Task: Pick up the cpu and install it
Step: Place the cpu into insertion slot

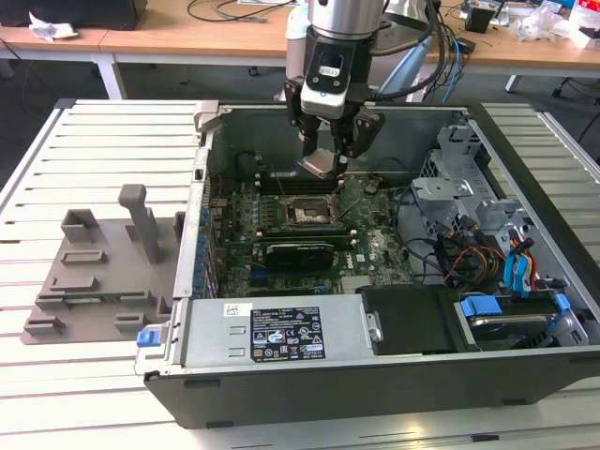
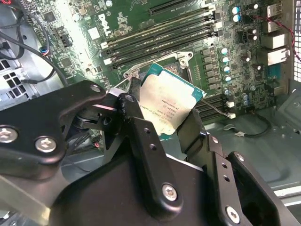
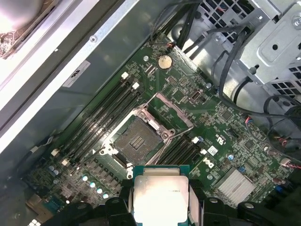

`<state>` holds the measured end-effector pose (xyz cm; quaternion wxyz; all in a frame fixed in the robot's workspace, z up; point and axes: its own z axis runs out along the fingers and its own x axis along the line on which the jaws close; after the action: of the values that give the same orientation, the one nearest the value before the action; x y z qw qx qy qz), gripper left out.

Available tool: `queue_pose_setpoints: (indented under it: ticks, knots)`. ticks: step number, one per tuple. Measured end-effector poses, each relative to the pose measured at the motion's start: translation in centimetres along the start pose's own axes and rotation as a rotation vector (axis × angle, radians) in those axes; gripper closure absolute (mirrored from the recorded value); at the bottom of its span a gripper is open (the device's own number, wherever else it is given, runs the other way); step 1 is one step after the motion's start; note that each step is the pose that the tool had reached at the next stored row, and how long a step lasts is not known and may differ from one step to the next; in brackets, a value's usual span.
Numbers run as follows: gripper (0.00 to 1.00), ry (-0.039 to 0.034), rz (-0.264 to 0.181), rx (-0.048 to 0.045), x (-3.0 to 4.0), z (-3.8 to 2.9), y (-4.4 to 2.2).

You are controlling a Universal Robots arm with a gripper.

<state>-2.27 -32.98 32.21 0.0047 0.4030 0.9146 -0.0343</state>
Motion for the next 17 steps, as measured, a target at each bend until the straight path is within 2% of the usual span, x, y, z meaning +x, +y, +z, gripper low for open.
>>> queue_pose_setpoints:
  ticks: [17]
  knots:
    - [0.45, 0.0053, 0.107, 0.0048, 0.00, 0.14, 0.01]
